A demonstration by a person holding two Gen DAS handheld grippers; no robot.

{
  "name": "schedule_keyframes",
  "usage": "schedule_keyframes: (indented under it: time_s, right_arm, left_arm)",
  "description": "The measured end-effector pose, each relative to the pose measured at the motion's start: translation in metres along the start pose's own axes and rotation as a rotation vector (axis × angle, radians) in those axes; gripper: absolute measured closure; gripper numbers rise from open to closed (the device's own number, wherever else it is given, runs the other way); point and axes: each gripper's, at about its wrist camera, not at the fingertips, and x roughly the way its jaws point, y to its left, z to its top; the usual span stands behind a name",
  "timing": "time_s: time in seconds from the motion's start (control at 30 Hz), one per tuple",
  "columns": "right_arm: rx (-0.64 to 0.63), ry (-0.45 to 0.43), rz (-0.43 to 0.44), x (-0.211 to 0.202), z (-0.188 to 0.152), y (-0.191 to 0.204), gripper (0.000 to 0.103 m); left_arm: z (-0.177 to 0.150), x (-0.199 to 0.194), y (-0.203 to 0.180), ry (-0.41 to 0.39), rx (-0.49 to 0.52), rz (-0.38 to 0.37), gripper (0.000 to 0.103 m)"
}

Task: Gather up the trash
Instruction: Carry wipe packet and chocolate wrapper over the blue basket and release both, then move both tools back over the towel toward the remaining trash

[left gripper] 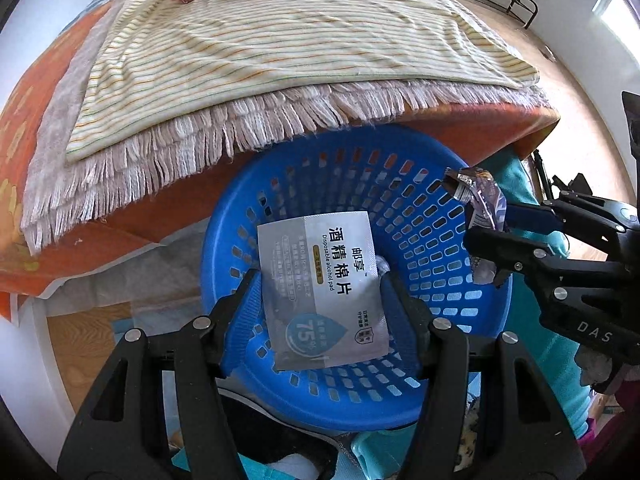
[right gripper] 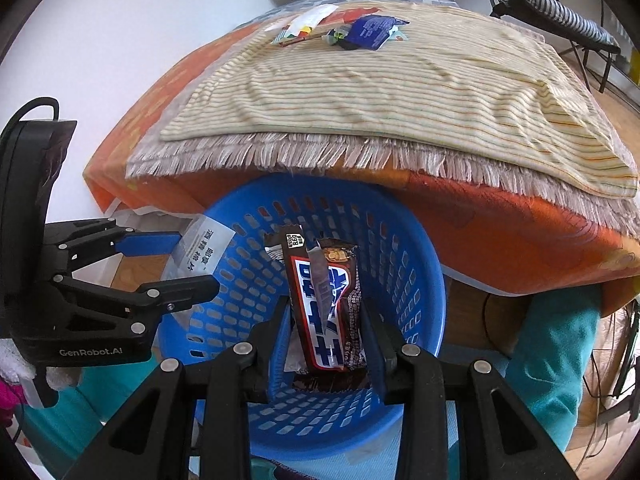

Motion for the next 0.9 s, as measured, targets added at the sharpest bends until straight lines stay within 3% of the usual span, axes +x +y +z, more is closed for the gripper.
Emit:
schedule_keyframes:
  time_s: [0.23,0.57,0.73,0.9]
  right_arm:
    - [0.028,-0.014,-0.010,-0.003,0.001,-0.004,0.044]
    - [0.060,-0.028,-0.020,-0.007,0.003,-0.009,0.031]
    - [0.066,-0.044,-0.033,-0.011,0.006,-0.010,0.021]
    - [0.070,-0.055,-0.038,-0.015,0.011,-0.012,0.017]
  left_arm:
    - [-0.001,0.000,0.005,0.010,-0.011,-0.001,0.039]
    - [-0.002,-0.002,0.009,0.014,-0.026,-0.006,0.039]
    - [0.000,-0.005,0.011,0.008,-0.036,-0.006,0.039]
    - [0.006,-0.011,0.013,-0.010,-0.044,-0.001,0.039]
